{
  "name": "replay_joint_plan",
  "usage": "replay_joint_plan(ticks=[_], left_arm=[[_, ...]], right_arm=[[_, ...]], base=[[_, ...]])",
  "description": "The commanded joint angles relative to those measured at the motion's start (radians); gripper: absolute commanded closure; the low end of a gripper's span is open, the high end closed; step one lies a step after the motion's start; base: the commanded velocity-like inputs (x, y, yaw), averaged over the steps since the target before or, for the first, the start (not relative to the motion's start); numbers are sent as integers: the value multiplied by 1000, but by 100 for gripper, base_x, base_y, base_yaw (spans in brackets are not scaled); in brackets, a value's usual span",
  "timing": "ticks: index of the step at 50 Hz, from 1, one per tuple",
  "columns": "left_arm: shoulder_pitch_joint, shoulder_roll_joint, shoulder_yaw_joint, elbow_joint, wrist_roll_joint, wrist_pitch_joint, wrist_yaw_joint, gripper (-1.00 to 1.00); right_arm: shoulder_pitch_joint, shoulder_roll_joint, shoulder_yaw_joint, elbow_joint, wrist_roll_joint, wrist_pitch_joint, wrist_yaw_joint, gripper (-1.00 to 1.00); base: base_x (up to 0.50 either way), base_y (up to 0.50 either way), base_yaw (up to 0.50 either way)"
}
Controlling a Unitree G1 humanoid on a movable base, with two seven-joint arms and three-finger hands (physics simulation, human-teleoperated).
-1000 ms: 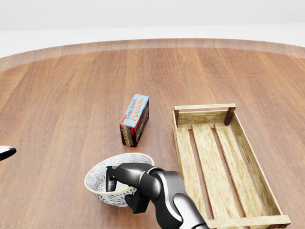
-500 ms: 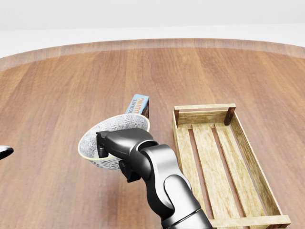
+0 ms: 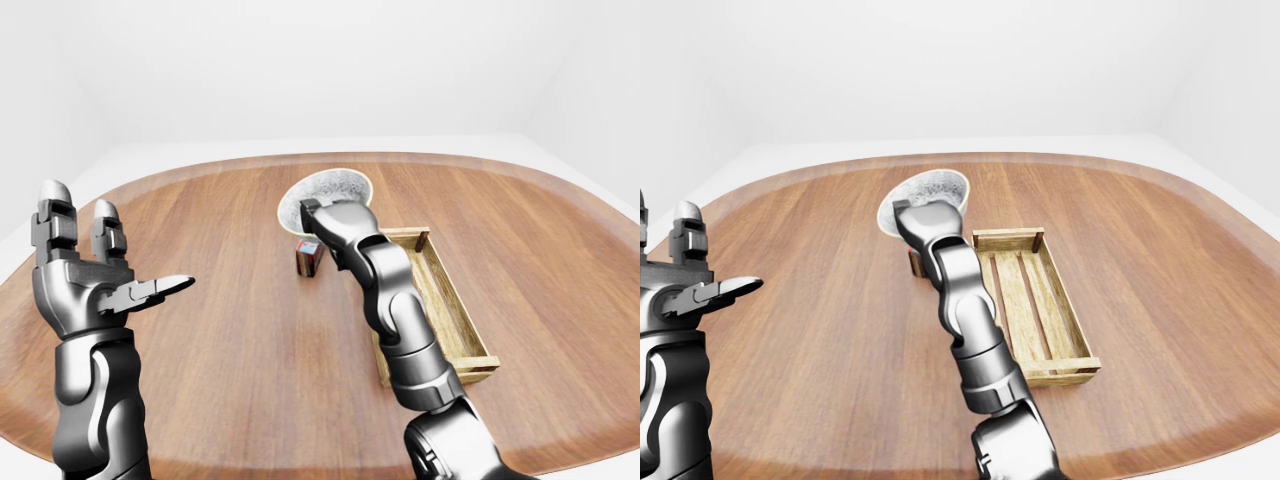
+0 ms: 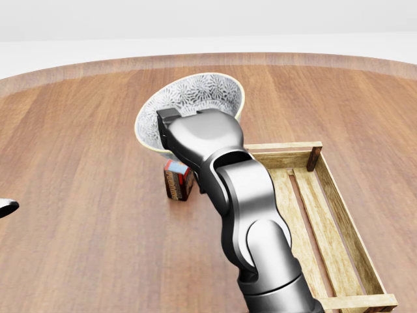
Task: Pick up the bowl on the left and put it in the tray.
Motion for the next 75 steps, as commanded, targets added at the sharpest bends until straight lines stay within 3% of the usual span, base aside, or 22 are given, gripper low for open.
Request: replay_joint_plan(ticks=[1,15,31,55,65,75], left_arm=[[2,-1,0,-6,1,0,1,-100],[9,-3,8,-15,-1,0,-3,-100],[8,-4,6,-14,1,0,-2,-100],[4,-2,0,-10,1,0,2,-100],[5,0,7,-7,0,0,-3,-100],[11,-7,2,-17,5,0,-4,-100]], right_arm=[[5,-59,-71,-151,-103,0,0,100],[46,-174,-165,-308,-130,0,0,100],[119,-231,-211,-367,-56,0,0,100],[122,-295,-212,-233,199,0,0,100],[148,-376,-235,-157,362,0,0,100],[195,-411,-243,-125,486,0,0,100]], base=[[0,0,0],[0,0,0],[0,0,0],[0,0,0],[0,0,0],[0,0,0]])
